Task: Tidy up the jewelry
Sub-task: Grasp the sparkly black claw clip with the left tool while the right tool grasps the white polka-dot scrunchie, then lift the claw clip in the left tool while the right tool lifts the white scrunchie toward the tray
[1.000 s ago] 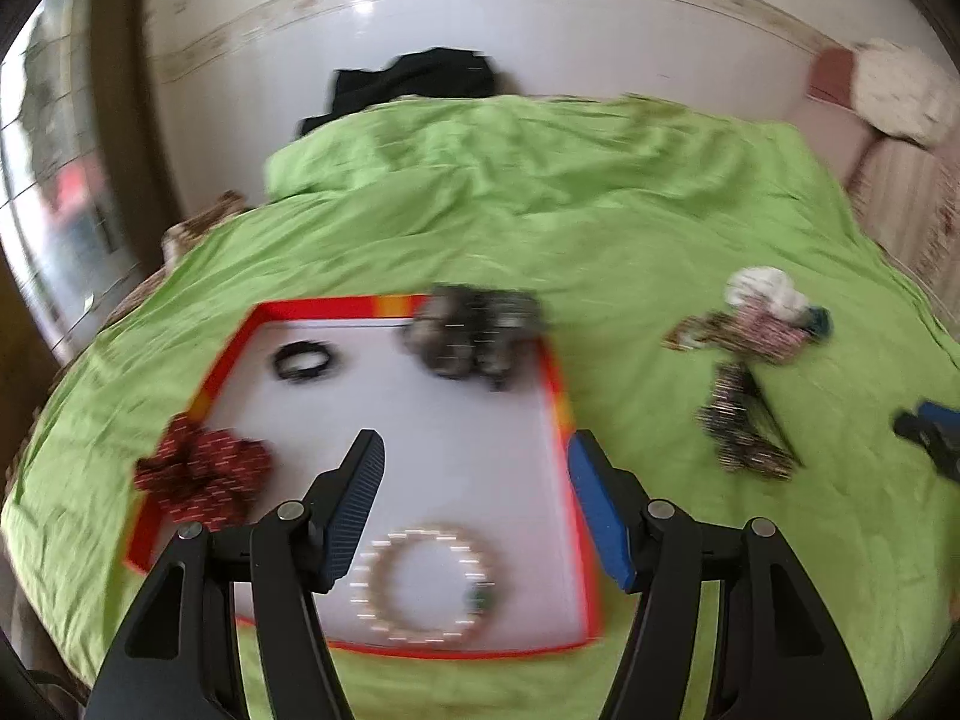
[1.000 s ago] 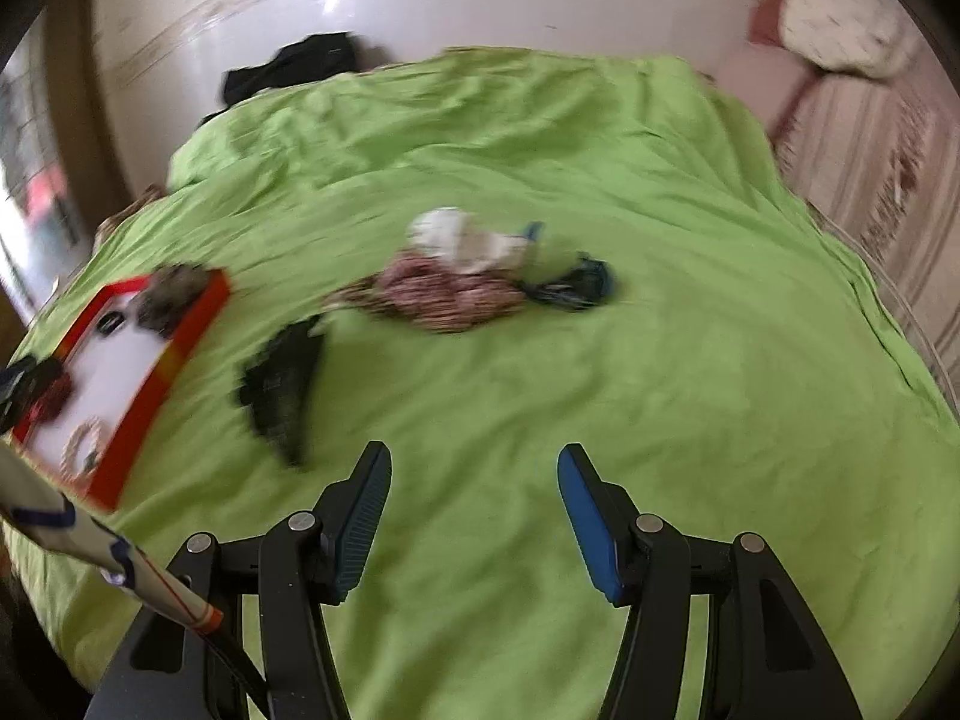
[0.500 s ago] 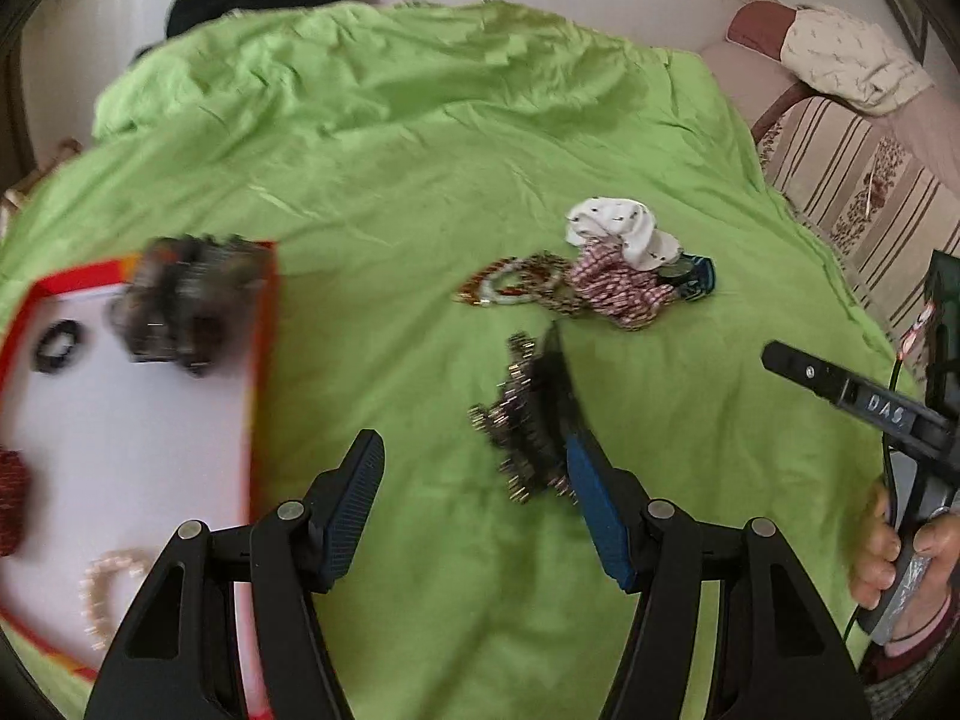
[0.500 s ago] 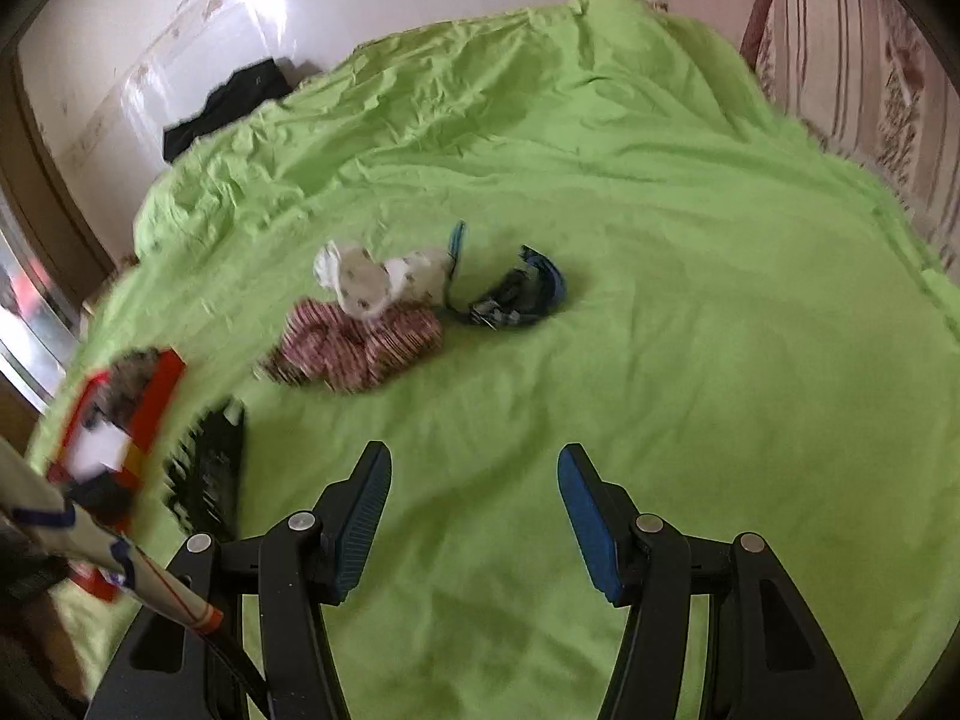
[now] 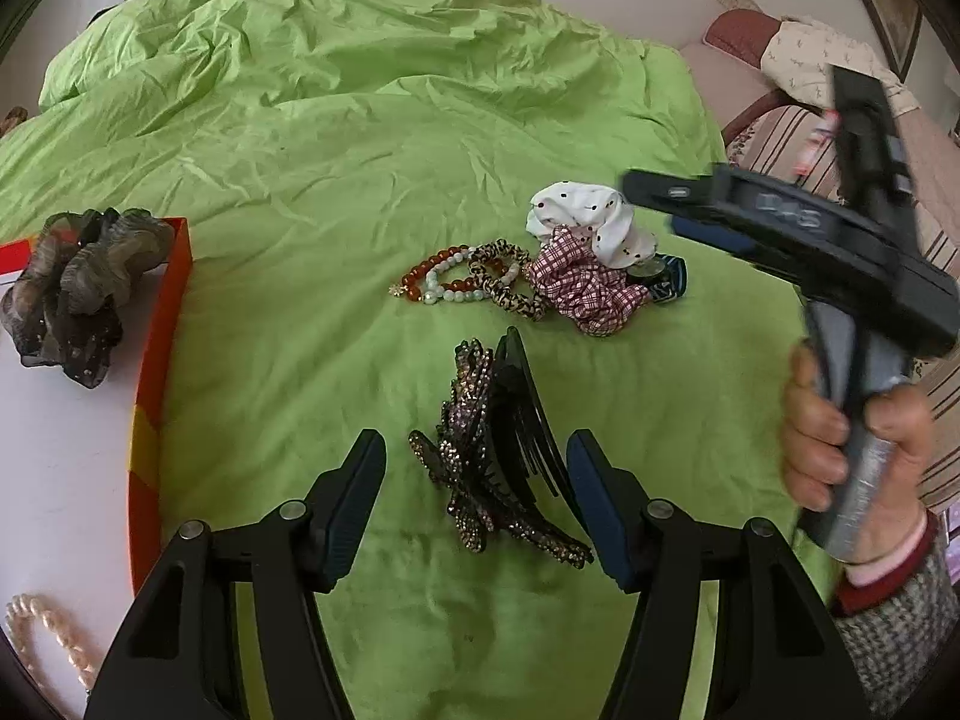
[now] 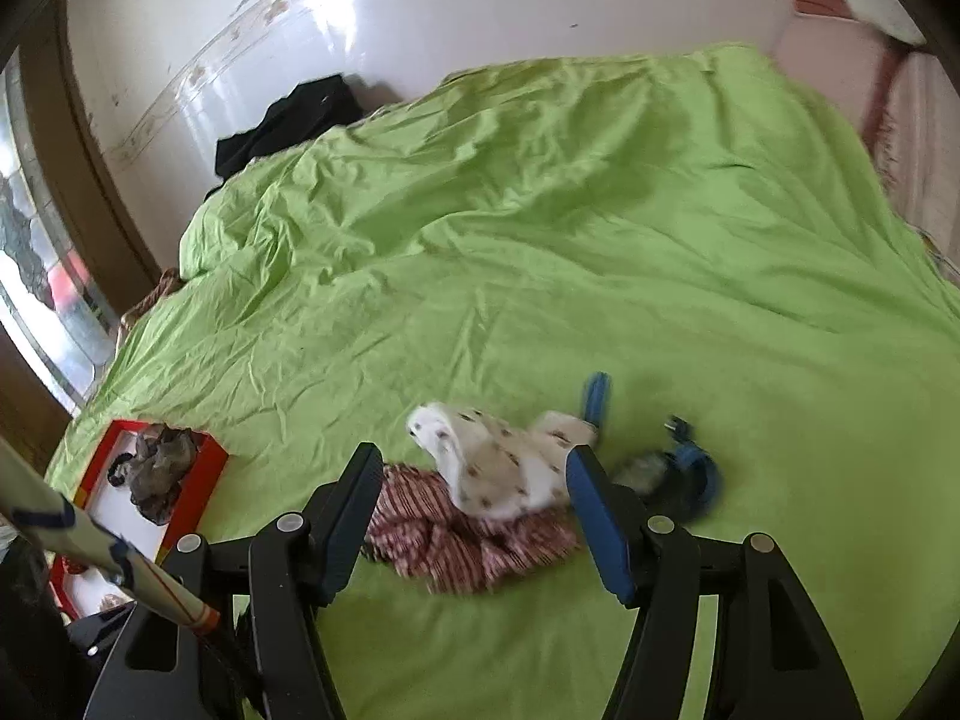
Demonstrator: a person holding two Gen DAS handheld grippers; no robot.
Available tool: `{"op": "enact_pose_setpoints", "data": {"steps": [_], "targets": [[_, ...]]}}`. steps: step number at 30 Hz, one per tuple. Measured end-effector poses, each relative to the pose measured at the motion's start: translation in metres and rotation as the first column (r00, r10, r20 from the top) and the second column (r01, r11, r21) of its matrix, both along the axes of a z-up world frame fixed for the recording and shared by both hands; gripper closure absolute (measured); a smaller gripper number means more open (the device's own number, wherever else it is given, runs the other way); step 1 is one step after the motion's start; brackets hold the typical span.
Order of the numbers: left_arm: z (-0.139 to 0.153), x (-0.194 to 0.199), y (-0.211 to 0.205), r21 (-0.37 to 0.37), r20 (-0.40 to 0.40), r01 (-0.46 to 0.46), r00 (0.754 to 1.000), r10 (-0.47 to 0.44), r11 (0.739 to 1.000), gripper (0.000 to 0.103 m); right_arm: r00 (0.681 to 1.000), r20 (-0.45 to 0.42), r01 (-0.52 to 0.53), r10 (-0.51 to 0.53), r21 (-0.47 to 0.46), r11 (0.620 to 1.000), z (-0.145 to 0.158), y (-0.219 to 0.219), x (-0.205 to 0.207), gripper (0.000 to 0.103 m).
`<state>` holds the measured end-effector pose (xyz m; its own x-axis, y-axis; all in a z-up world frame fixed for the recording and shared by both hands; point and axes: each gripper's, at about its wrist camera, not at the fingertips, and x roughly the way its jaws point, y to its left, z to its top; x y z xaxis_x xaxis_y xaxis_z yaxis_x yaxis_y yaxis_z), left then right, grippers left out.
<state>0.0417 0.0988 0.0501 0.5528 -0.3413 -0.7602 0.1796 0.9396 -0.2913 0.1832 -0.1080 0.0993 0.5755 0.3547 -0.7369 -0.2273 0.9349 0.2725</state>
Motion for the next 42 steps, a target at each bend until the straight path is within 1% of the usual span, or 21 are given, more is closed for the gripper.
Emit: {"op": "enact_pose_setpoints", "data": {"steps": [4,6,7,8,9,10,11,12,13,15,18,20,21,22,23,25,31,38,42], "targets": [[-0.002,0.001,-0.002,-0.027,-0.005,0.018,1.000,-0.018,0.999,0.042,1.000,-0.014,-0.017,0.017,-0.044,0.999,-0.019,0.014,0.010,0.035],[-0.004,0.001,-0.003,-0.040,-0.008,0.029,1.000,-0.029,0.999,0.045,0.999,-0.031,-0.014,0.012,-0.051,0.999,-0.027,0.015,0.013,0.036],[-0.004,0.000,-0.003,-0.044,-0.010,0.032,0.999,-0.033,0.998,0.047,0.999,-0.036,-0.008,0.006,-0.057,0.998,-0.030,0.014,0.015,0.040],[-0.004,-0.001,-0.003,-0.049,-0.008,0.036,0.999,-0.036,0.998,0.049,0.999,-0.040,0.000,-0.002,-0.067,0.998,-0.032,0.014,0.016,0.048],[-0.003,-0.002,-0.003,-0.057,-0.004,0.041,0.999,-0.042,0.998,0.054,0.999,-0.047,0.006,-0.010,-0.072,0.997,-0.034,0.012,0.017,0.052],[-0.002,-0.003,-0.003,-0.065,-0.003,0.045,0.999,-0.045,0.997,0.061,0.999,-0.051,0.014,-0.018,-0.073,0.997,-0.036,0.010,0.017,0.063],[-0.001,-0.003,-0.003,-0.070,-0.002,0.045,0.999,-0.046,0.997,0.061,0.998,-0.056,0.020,-0.024,-0.070,0.997,-0.037,0.009,0.018,0.075],[0.000,-0.005,-0.003,-0.068,0.003,0.044,0.999,-0.044,0.997,0.062,0.998,-0.061,0.024,-0.028,-0.066,0.998,-0.037,0.006,0.018,0.082],[0.001,-0.005,-0.003,-0.065,0.006,0.045,0.999,-0.044,0.997,0.063,0.997,-0.071,0.028,-0.032,-0.054,0.998,-0.038,0.004,0.018,0.087],[0.002,-0.007,-0.003,-0.057,0.011,0.047,0.999,-0.047,0.997,0.066,0.997,-0.071,0.030,-0.034,-0.046,0.998,-0.036,0.003,0.017,0.091],[0.008,-0.011,-0.004,-0.048,0.028,0.048,0.999,-0.046,0.998,0.070,0.998,-0.055,0.026,-0.028,-0.042,0.999,-0.027,0.002,0.013,0.093],[0.014,-0.015,-0.002,-0.054,0.039,0.054,0.998,-0.051,0.997,0.071,0.999,-0.037,0.025,-0.027,-0.032,0.999,-0.017,0.001,0.009,0.094],[0.019,-0.018,-0.001,-0.059,0.048,0.056,0.997,-0.053,0.997,0.077,0.999,-0.028,0.026,-0.027,-0.028,0.999,-0.012,0.000,0.007,0.094],[0.022,-0.020,0.000,-0.056,0.054,0.060,0.997,-0.057,0.997,0.099,1.000,-0.014,0.028,-0.028,-0.022,0.999,-0.004,-0.001,0.003,0.094],[0.025,-0.022,0.000,-0.057,0.049,0.067,0.997,-0.064,0.996,0.101,1.000,-0.005,0.029,-0.029,-0.016,0.999,0.002,-0.002,0.001,0.094],[0.033,-0.027,0.004,-0.072,0.062,0.069,0.996,-0.064,0.995,0.101,0.999,0.016,0.031,-0.031,-0.006,1.000,0.015,-0.003,-0.005,0.094],[0.045,-0.041,0.008,-0.056,0.098,0.078,0.993,-0.073,0.995,0.101,0.997,0.070,0.022,-0.022,-0.002,1.000,0.047,0.001,-0.028,0.094],[0.063,-0.054,0.024,-0.038,0.140,0.055,0.989,-0.049,0.998,0.101,0.994,0.110,-0.021,0.024,-0.037,0.999,0.067,0.014,-0.060,0.094],[0.078,-0.064,0.038,-0.034,0.169,0.034,0.985,-0.028,0.999,0.101,0.992,0.122,-0.039,0.042,-0.028,0.999,0.076,0.021,-0.074,0.094]]}}
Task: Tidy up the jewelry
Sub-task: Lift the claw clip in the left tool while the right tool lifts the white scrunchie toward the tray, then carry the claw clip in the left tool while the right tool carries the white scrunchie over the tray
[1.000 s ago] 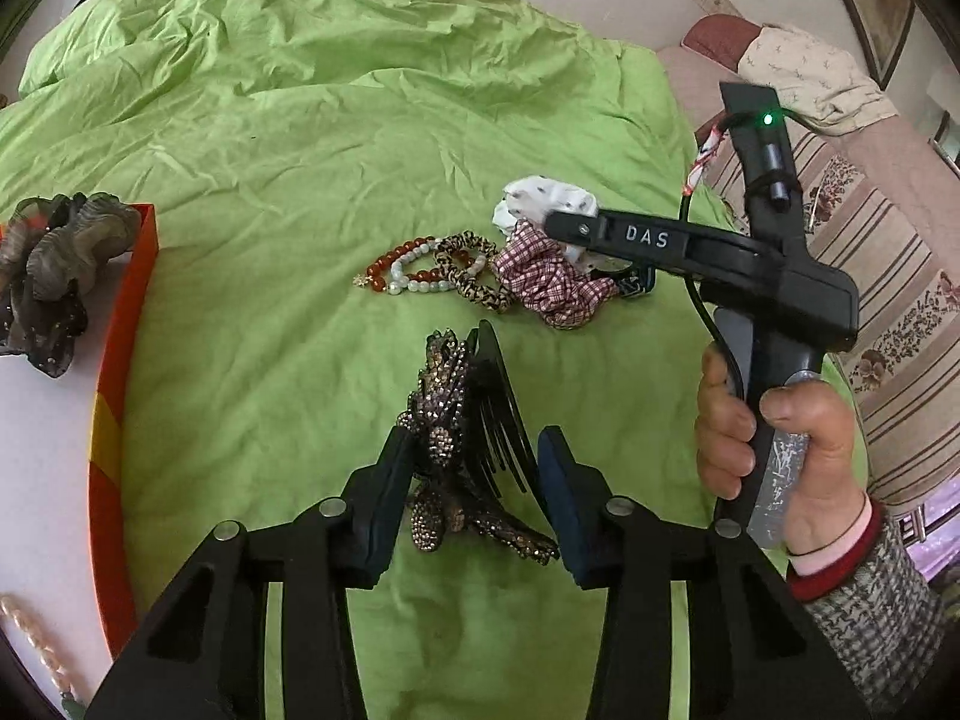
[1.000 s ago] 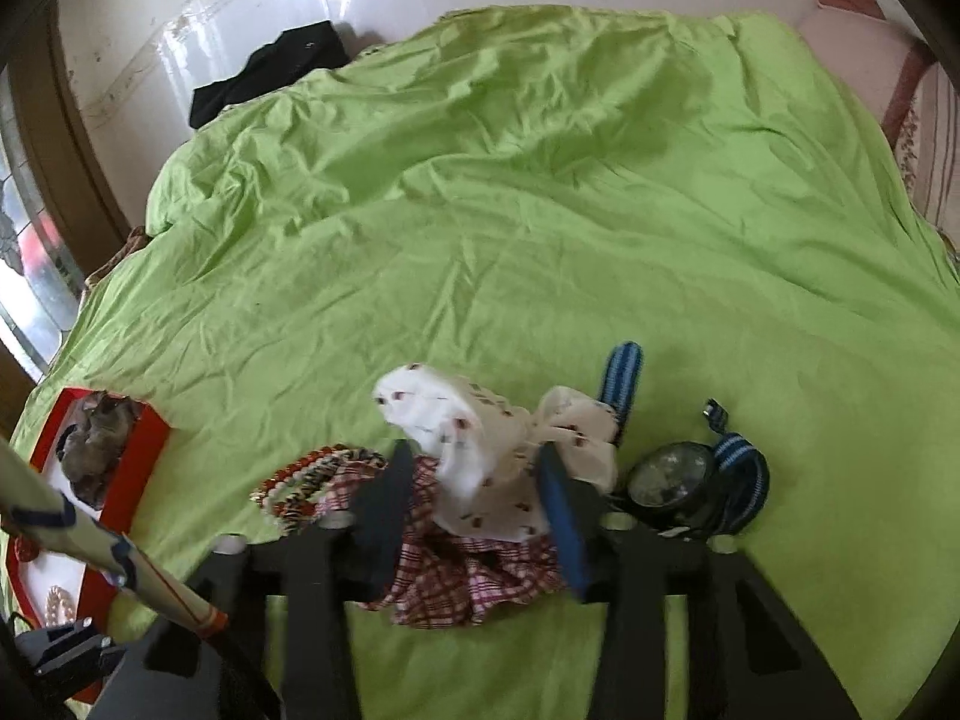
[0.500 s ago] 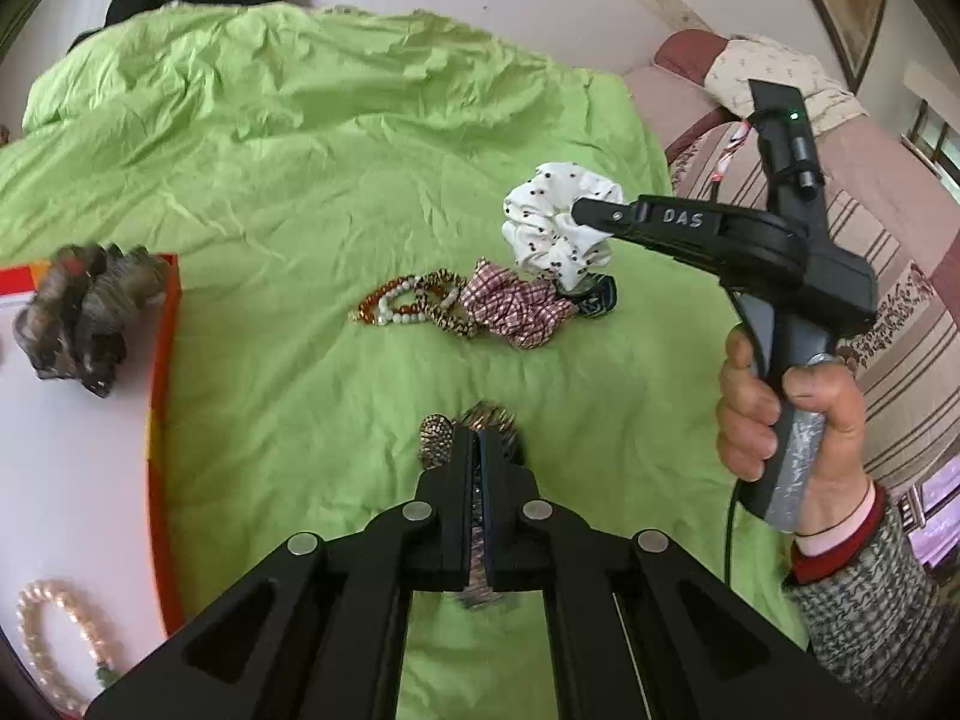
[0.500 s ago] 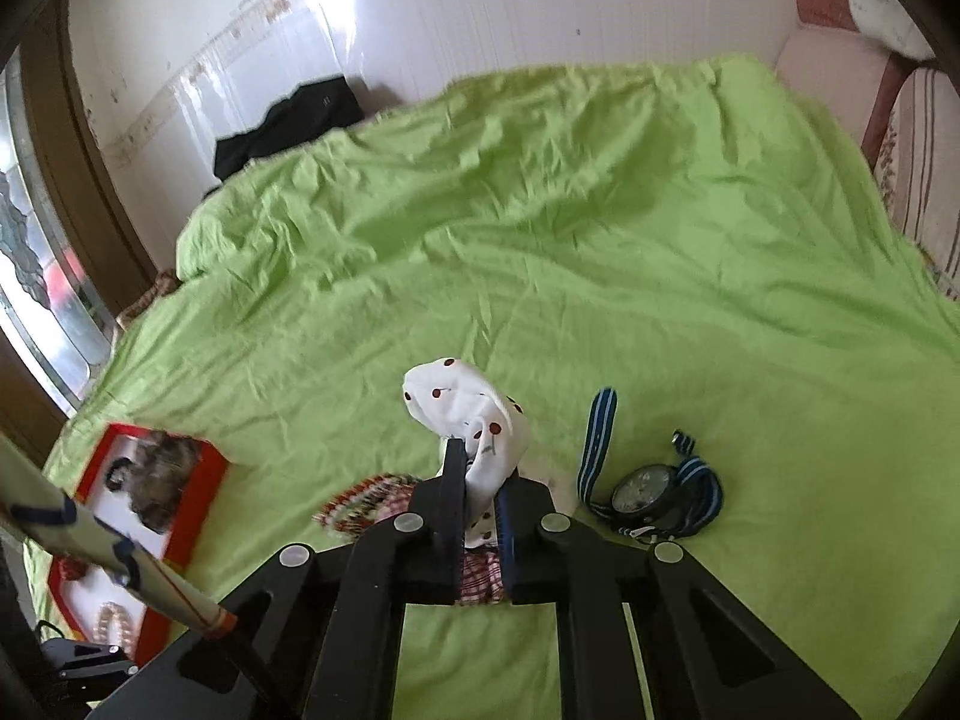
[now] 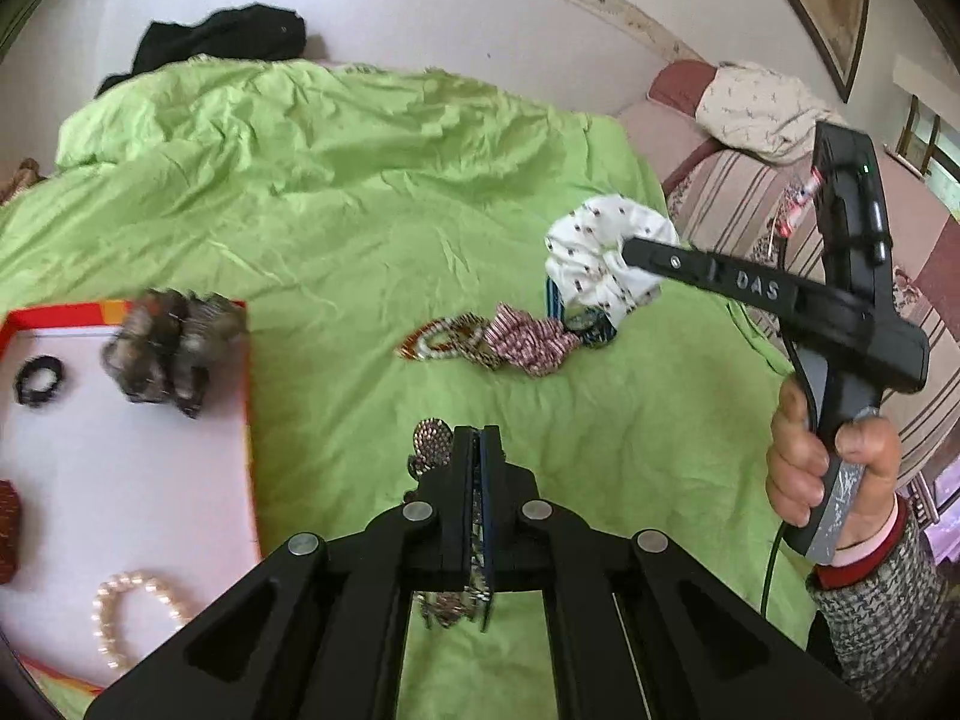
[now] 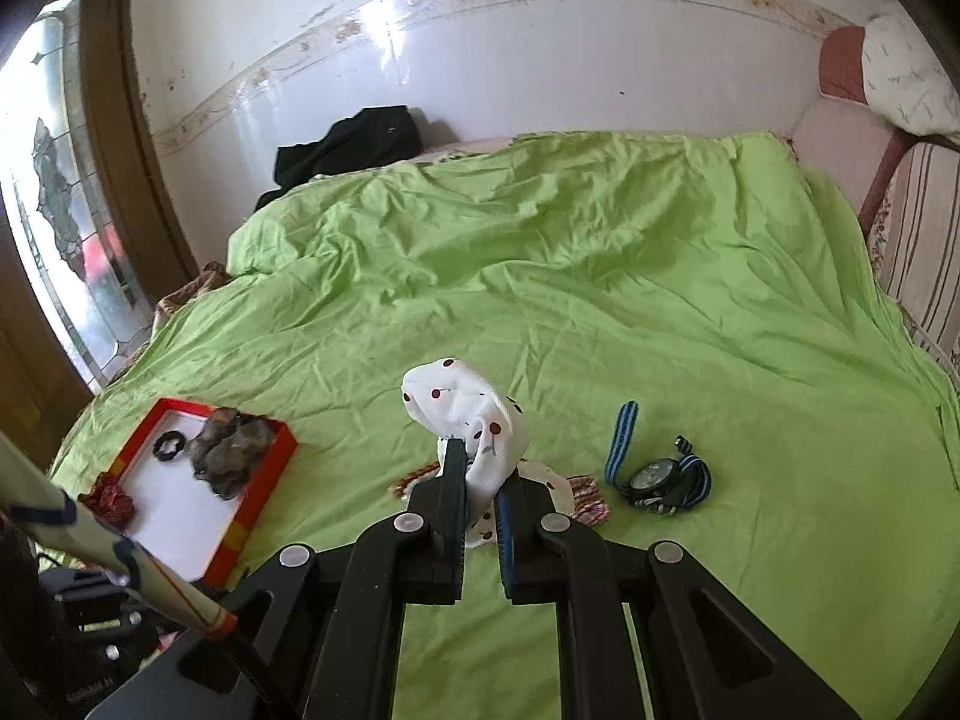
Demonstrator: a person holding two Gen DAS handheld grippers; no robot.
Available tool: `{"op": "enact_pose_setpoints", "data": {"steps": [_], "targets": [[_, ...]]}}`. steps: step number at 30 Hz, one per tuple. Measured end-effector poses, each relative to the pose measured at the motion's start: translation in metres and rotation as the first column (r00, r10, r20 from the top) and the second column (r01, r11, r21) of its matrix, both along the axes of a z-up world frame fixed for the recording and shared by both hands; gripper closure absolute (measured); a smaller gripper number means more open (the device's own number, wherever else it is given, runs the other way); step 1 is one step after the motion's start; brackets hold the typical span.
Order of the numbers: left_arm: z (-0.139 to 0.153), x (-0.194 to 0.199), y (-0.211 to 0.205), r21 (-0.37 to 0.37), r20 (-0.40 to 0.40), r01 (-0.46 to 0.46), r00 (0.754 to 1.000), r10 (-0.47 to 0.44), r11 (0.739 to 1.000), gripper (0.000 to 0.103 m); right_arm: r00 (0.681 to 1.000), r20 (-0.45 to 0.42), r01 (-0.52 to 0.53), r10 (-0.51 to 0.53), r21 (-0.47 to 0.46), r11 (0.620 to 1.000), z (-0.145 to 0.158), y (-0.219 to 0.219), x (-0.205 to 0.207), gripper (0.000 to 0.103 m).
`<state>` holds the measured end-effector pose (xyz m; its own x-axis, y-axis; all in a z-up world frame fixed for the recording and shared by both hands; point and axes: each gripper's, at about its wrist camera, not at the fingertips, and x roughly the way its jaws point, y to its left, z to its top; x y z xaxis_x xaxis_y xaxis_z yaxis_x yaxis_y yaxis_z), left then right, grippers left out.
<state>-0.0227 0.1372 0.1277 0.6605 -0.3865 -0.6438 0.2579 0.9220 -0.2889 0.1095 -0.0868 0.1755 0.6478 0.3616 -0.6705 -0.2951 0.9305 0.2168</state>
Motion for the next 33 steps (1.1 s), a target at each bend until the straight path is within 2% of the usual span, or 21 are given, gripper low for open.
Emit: {"op": "enact_pose_setpoints", "data": {"steps": [6,13,24,28,33], "targets": [[0.020,-0.014,0.029,0.000,0.050,-0.053,0.997,0.053,0.999,0.101,0.999,0.018,-0.031,0.030,0.039,0.999,0.014,0.017,-0.020,0.094],[0.030,-0.020,0.069,0.009,0.075,-0.146,0.987,0.145,0.989,0.101,0.994,0.031,-0.106,0.104,0.059,0.993,0.021,0.049,-0.044,0.094],[0.034,-0.015,0.150,-0.009,0.053,-0.323,0.945,0.323,0.946,0.101,0.976,-0.013,-0.218,0.219,0.065,0.974,0.009,0.107,-0.063,0.094],[0.029,-0.014,0.168,0.002,0.036,-0.369,0.929,0.369,0.929,0.101,0.963,-0.051,-0.259,0.264,0.092,0.962,0.002,0.133,-0.064,0.094],[0.024,-0.022,0.180,0.020,0.003,-0.388,0.922,0.388,0.921,0.101,0.945,-0.069,-0.316,0.321,0.077,0.946,-0.006,0.165,-0.072,0.094]]}}
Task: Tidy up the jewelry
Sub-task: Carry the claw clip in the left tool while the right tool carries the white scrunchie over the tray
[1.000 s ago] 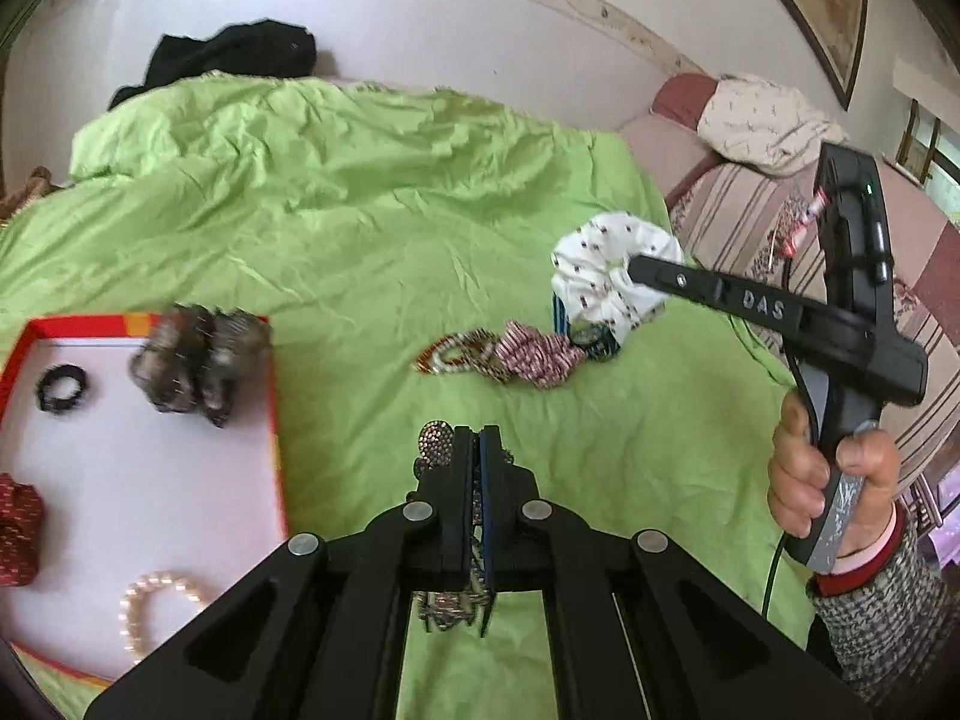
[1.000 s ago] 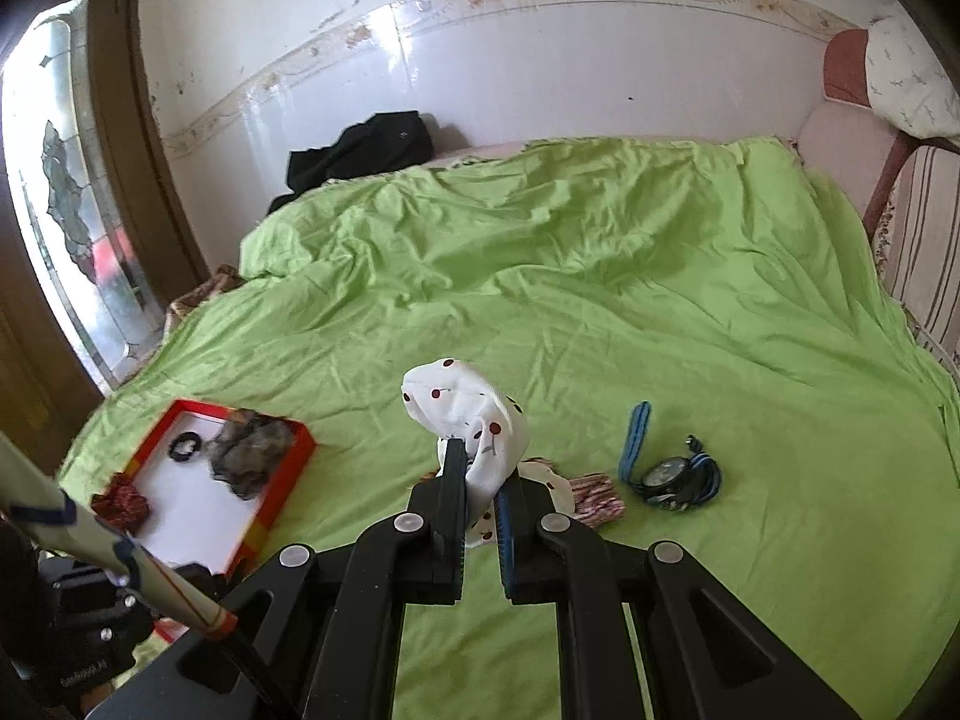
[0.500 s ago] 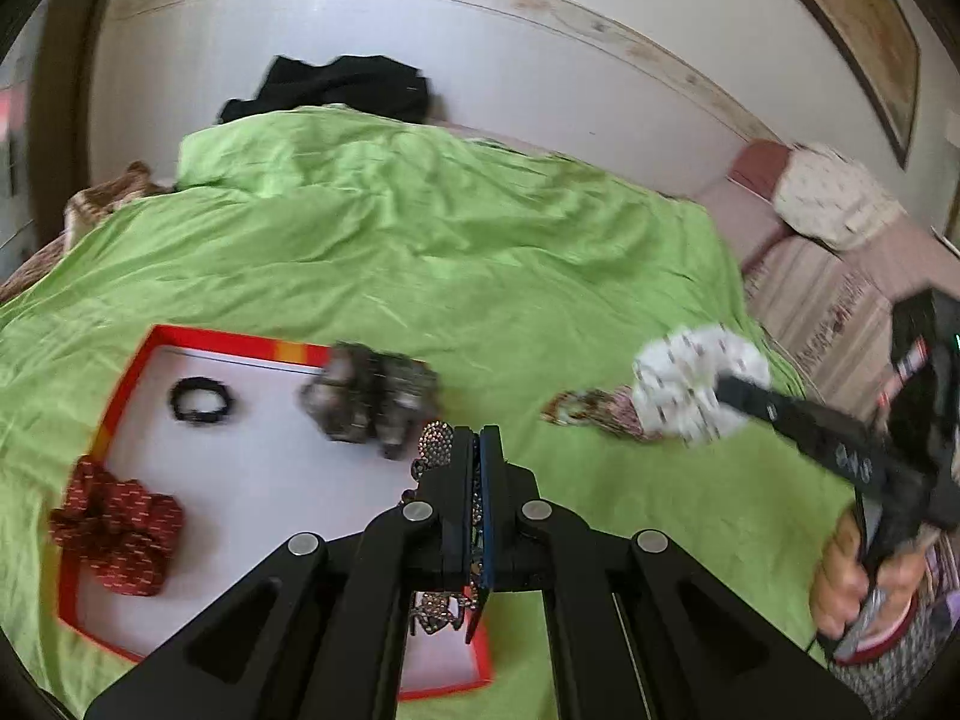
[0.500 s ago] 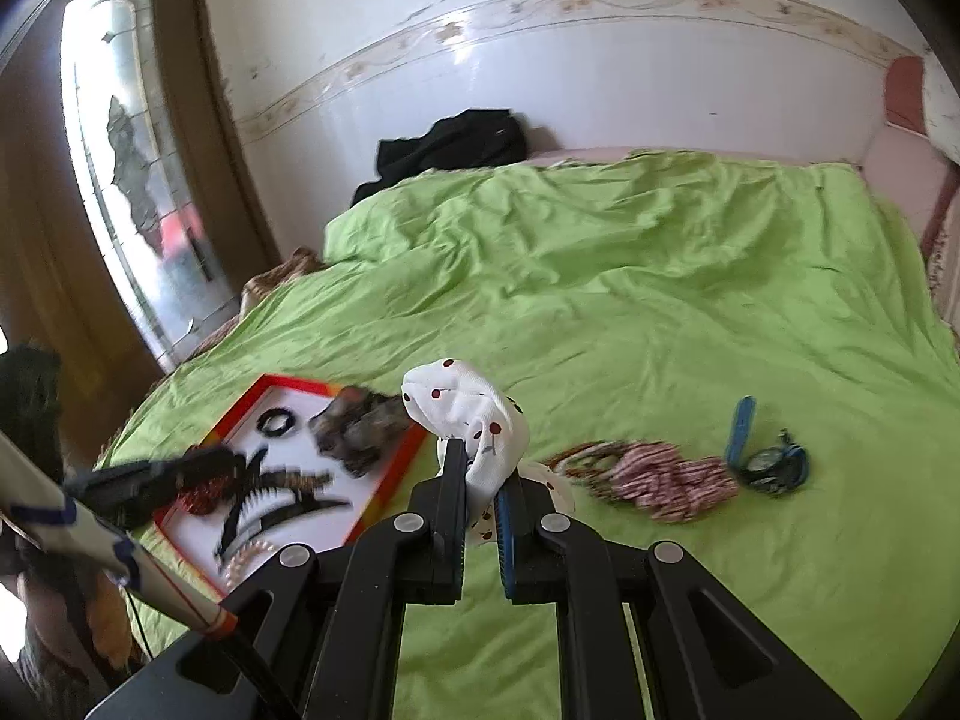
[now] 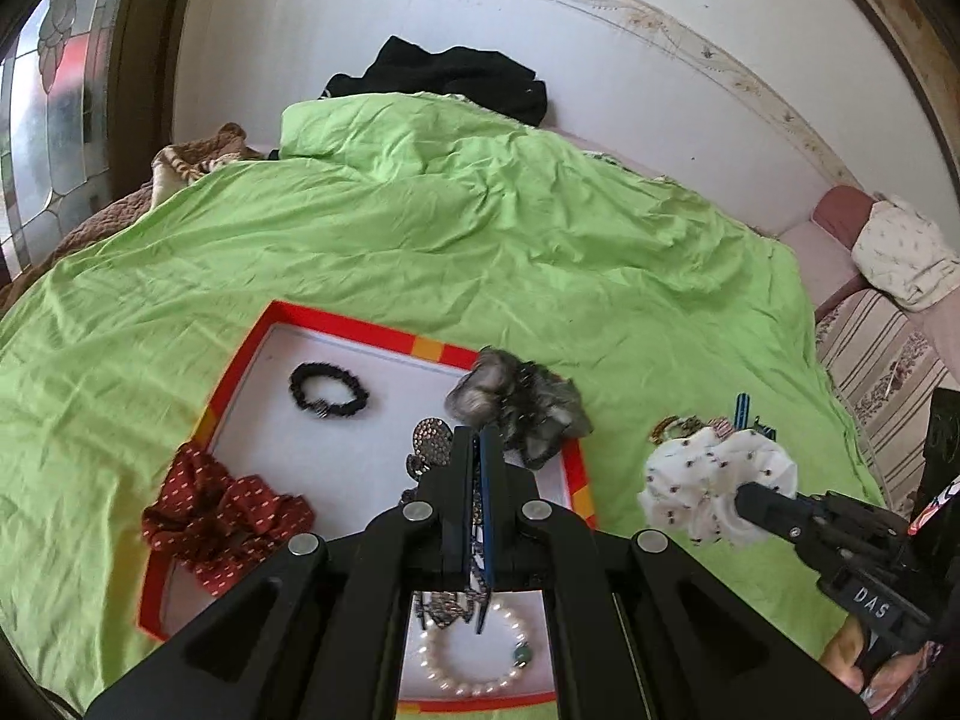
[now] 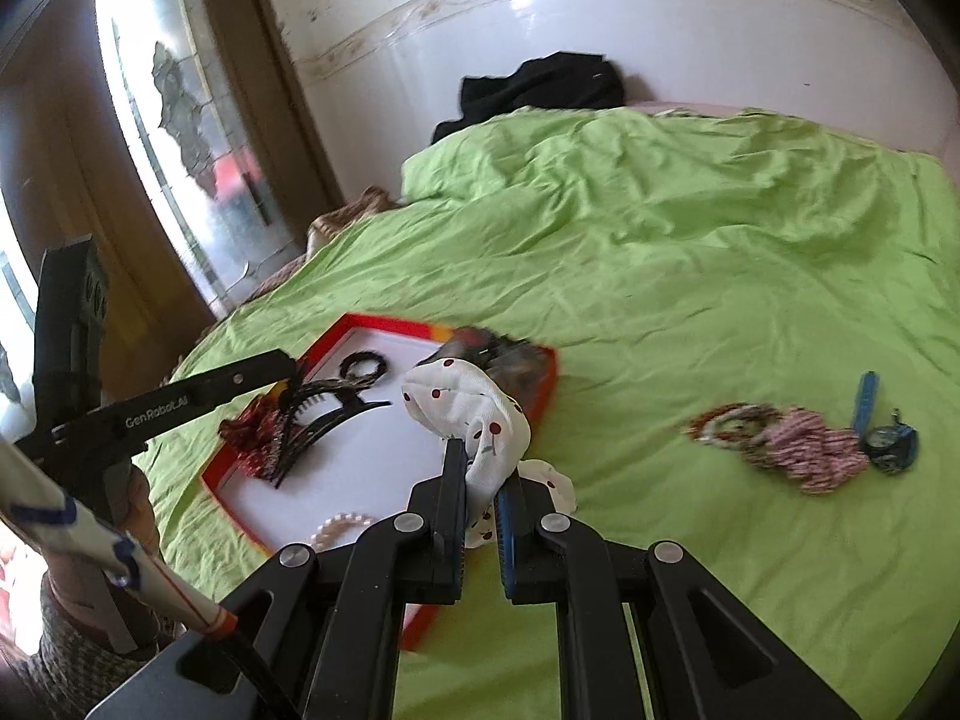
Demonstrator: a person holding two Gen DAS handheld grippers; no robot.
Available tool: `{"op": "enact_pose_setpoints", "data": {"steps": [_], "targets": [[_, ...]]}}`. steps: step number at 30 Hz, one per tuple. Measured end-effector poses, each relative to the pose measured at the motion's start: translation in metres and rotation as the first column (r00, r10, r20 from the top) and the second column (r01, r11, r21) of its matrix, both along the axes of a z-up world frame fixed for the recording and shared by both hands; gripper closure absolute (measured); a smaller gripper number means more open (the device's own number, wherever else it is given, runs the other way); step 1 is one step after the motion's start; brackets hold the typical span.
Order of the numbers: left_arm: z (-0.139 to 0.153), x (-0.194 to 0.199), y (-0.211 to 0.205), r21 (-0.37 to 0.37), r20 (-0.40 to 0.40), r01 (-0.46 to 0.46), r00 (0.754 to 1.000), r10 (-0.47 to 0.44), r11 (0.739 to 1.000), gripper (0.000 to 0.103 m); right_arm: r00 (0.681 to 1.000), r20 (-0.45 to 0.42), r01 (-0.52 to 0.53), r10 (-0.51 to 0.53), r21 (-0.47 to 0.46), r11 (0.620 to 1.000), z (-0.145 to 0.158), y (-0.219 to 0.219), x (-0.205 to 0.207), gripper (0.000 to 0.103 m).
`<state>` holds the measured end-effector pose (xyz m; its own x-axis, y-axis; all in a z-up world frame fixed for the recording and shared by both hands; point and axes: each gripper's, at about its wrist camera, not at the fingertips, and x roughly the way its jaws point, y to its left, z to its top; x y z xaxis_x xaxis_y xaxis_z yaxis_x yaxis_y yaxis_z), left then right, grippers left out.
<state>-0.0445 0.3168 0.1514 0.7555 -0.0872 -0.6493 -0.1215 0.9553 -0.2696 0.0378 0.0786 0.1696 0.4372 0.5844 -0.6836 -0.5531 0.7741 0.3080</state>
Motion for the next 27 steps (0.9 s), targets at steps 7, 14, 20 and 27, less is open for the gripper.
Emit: {"op": "enact_pose_setpoints", "data": {"steps": [7,14,20,27], "targets": [[-0.014,-0.017,0.004,0.069,-0.071,-0.024,0.997,0.028,0.997,0.101,0.998,-0.037,-0.057,0.056,-0.017,0.998,-0.017,0.034,-0.005,0.094],[-0.031,-0.028,0.017,0.103,-0.149,-0.054,0.986,0.069,0.993,0.101,0.993,-0.088,-0.083,0.082,-0.003,0.997,-0.029,0.051,-0.007,0.094],[-0.047,-0.026,0.026,0.123,-0.209,-0.088,0.971,0.113,0.989,0.101,0.983,-0.168,-0.073,0.073,0.006,0.997,-0.047,0.058,0.001,0.094],[-0.045,-0.027,0.024,0.112,-0.214,-0.081,0.971,0.103,0.990,0.101,0.970,-0.242,-0.009,0.005,-0.016,1.000,-0.072,0.053,0.021,0.094]]}}
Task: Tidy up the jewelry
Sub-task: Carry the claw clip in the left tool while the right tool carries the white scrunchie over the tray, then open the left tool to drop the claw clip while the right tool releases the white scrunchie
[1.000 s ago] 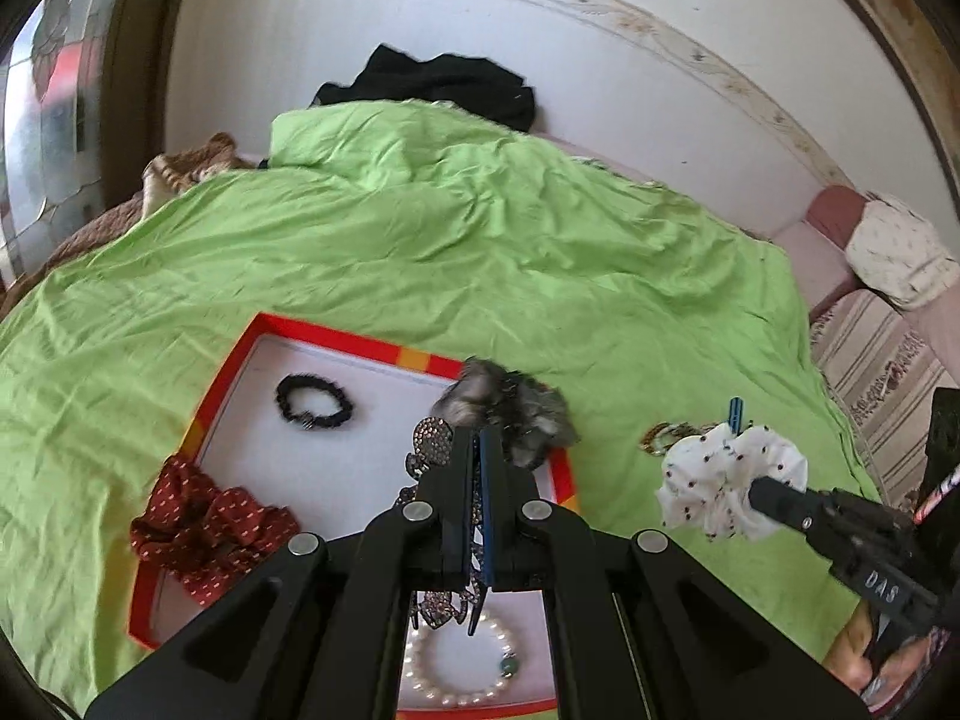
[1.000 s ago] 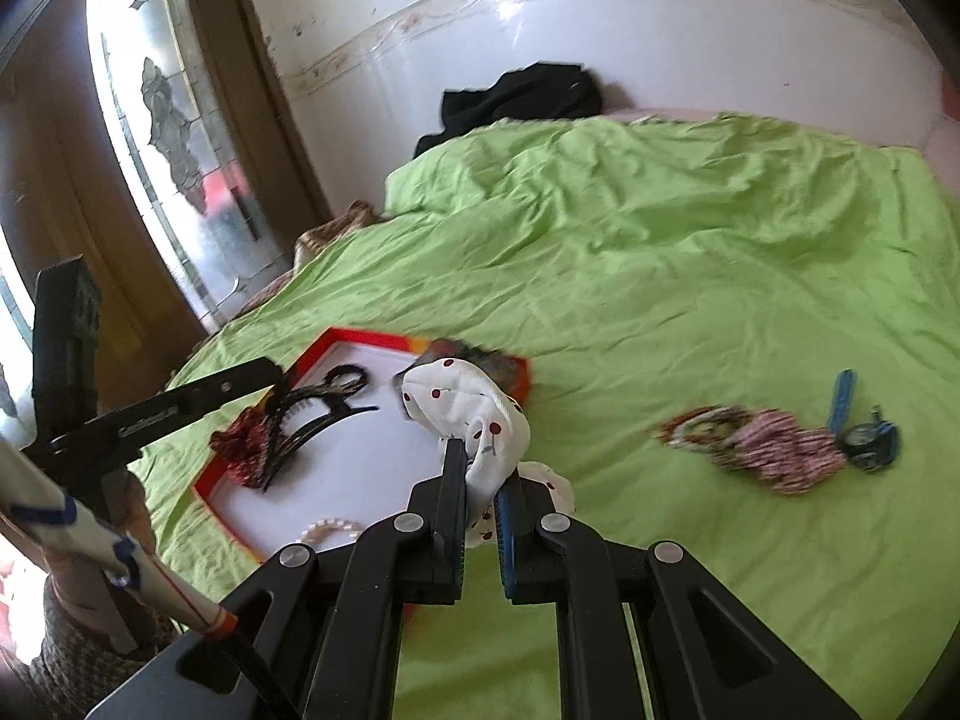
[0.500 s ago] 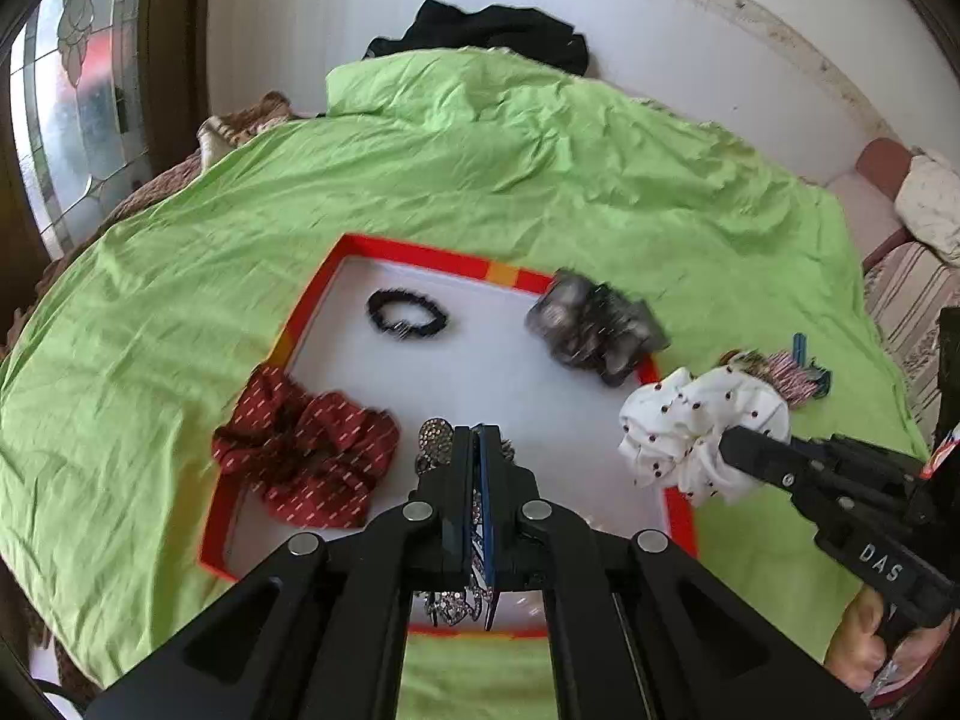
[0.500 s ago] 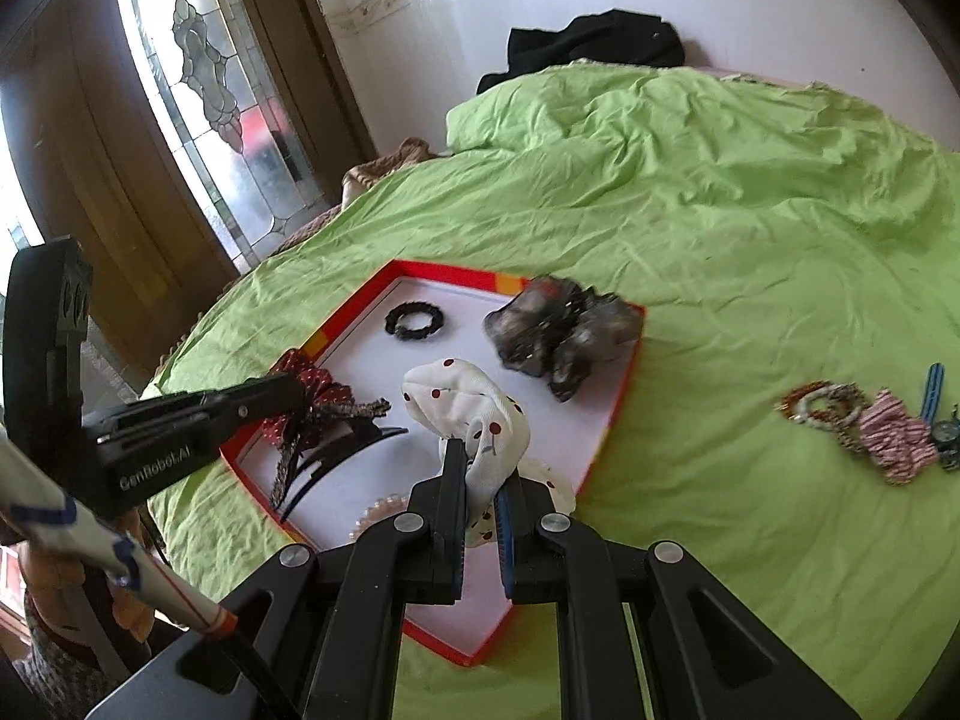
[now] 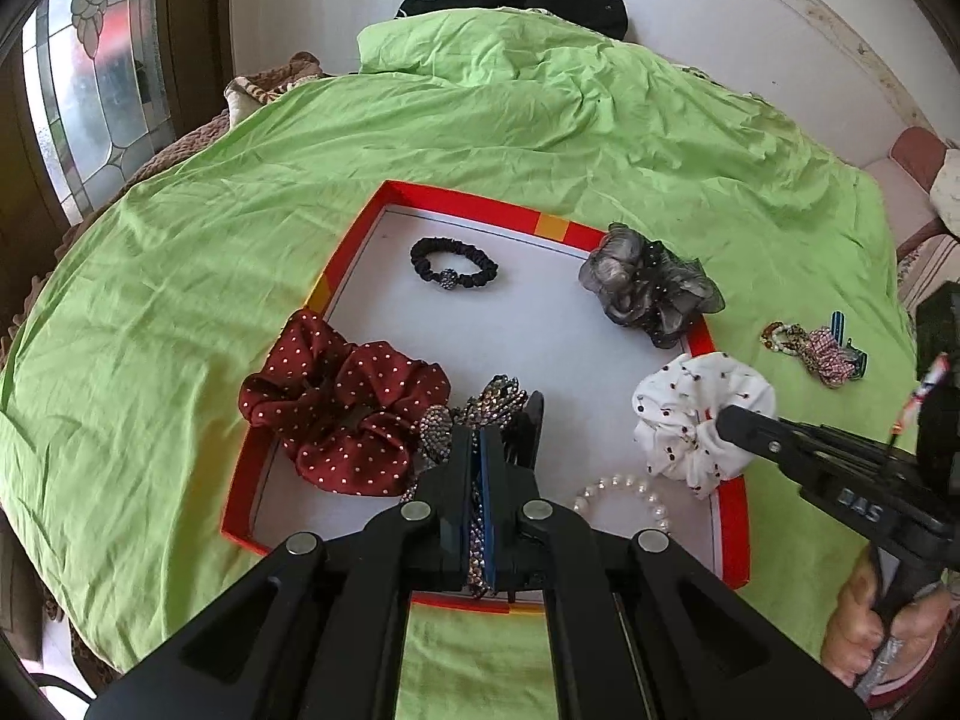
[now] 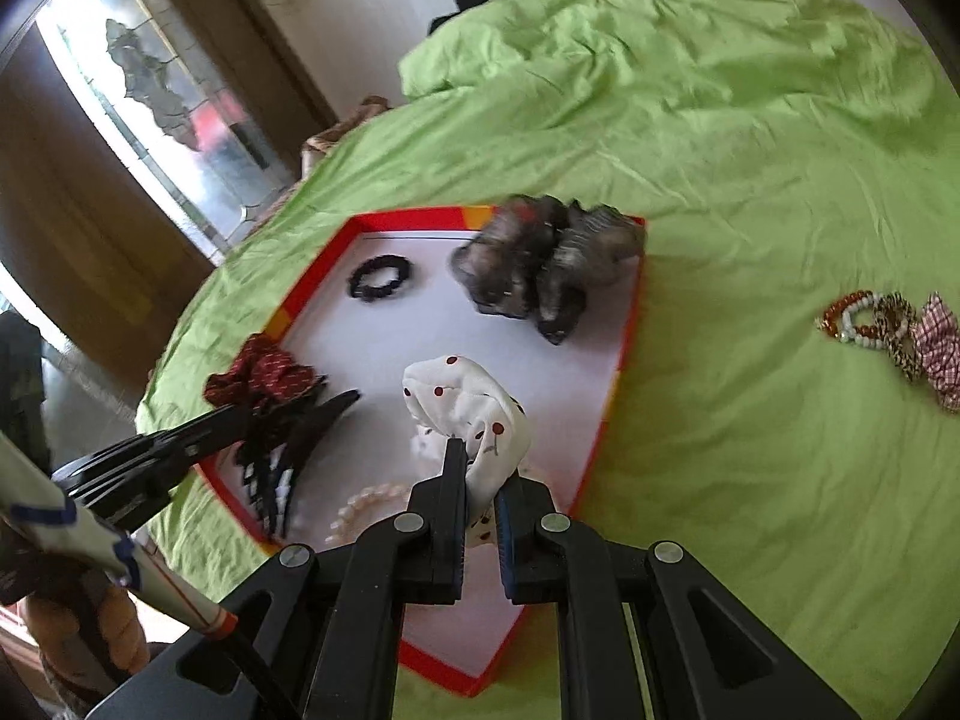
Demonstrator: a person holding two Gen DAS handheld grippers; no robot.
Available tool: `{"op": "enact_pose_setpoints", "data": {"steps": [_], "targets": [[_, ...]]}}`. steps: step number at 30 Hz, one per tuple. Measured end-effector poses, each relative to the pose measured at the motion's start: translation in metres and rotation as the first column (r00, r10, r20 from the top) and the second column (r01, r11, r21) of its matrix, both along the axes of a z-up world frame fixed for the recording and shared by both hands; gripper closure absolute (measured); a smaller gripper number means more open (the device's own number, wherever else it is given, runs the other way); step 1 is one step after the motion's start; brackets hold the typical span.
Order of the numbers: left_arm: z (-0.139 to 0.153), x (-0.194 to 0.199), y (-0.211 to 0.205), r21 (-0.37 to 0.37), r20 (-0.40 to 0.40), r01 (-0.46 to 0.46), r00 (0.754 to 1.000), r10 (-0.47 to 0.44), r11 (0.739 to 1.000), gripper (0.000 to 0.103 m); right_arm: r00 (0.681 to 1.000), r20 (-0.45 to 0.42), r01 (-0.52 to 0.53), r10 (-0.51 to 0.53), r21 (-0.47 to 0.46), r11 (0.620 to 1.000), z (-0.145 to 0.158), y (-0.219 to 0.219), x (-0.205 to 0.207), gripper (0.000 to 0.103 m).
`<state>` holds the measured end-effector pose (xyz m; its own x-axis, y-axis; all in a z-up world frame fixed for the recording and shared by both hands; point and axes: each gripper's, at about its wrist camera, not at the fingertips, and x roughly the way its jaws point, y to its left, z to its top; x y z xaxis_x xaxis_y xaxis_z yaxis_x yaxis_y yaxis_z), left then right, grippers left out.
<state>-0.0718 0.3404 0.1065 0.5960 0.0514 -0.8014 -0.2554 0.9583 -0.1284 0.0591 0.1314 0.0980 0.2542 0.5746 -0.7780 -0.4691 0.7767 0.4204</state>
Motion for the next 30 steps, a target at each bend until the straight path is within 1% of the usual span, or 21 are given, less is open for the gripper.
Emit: {"op": "enact_pose_setpoints", "data": {"steps": [2,3,4,5,6,7,9,10,12,15,16,17,18,19,20,25,30], "targets": [[0.001,0.000,-0.002,-0.002,-0.004,0.005,1.000,-0.005,1.000,0.100,1.000,0.006,0.002,-0.001,-0.012,1.000,-0.001,0.001,0.001,0.093],[0.001,0.001,-0.003,-0.003,-0.004,0.007,1.000,-0.007,1.000,0.096,1.000,0.012,0.001,-0.001,-0.018,1.000,-0.001,0.002,0.002,0.093],[0.002,0.000,-0.003,0.000,-0.002,0.007,1.000,-0.007,1.000,0.088,1.000,0.020,0.001,0.000,-0.024,1.000,0.000,0.003,0.001,0.093],[0.004,-0.001,-0.003,0.005,0.000,0.002,1.000,-0.002,1.000,0.081,0.999,0.034,0.000,0.001,-0.036,0.999,0.000,0.005,0.001,0.093],[0.005,-0.001,-0.003,0.006,0.005,-0.001,1.000,0.001,1.000,0.069,0.999,0.047,0.001,0.001,-0.047,0.999,0.001,0.006,0.001,0.093],[0.007,-0.003,-0.003,0.006,0.015,-0.007,1.000,0.007,1.000,0.062,0.998,0.060,0.002,0.002,-0.060,0.998,0.001,0.008,0.001,0.092],[0.013,-0.006,-0.001,0.001,0.029,-0.015,0.999,0.015,1.000,0.058,0.997,0.083,0.007,0.000,-0.085,0.996,0.000,0.010,0.001,0.092],[0.014,-0.006,0.000,-0.006,0.033,-0.017,0.999,0.018,1.000,0.055,0.996,0.093,0.009,0.000,-0.097,0.995,0.000,0.012,0.002,0.092],[0.018,-0.008,0.002,-0.018,0.043,-0.023,0.999,0.023,1.000,0.050,0.995,0.099,0.013,-0.003,-0.109,0.994,-0.002,0.014,0.004,0.092],[0.022,-0.010,0.004,-0.026,0.055,-0.027,0.998,0.028,0.999,0.050,0.995,0.099,0.017,-0.005,-0.122,0.992,-0.004,0.017,0.007,0.089],[0.024,-0.010,0.005,-0.031,0.061,-0.031,0.998,0.033,0.999,0.049,0.995,0.099,0.017,-0.004,-0.127,0.992,-0.004,0.018,0.009,0.084],[0.025,-0.011,0.006,-0.036,0.066,-0.034,0.997,0.036,0.999,0.049,0.995,0.101,0.019,-0.006,-0.131,0.991,-0.004,0.018,0.009,0.072],[0.026,-0.012,0.008,-0.041,0.071,-0.037,0.997,0.040,0.998,0.049,0.994,0.107,0.024,-0.010,-0.132,0.991,-0.003,0.018,0.010,0.065],[0.027,-0.013,0.010,-0.046,0.077,-0.043,0.996,0.046,0.998,0.049,0.993,0.117,0.034,-0.019,-0.127,0.991,0.000,0.016,0.011,0.052],[0.028,-0.013,0.012,-0.049,0.081,-0.048,0.995,0.052,0.998,0.049,0.991,0.128,0.044,-0.029,-0.117,0.992,0.004,0.013,0.011,0.045],[0.032,-0.017,0.020,-0.064,0.103,-0.081,0.991,0.088,0.995,0.047,0.986,0.153,0.076,-0.062,-0.085,0.994,0.023,0.000,0.014,0.043],[0.034,-0.017,0.018,-0.060,0.109,-0.088,0.990,0.094,0.994,0.047,0.982,0.171,0.101,-0.084,-0.095,0.990,0.032,-0.016,0.012,0.042]]}}
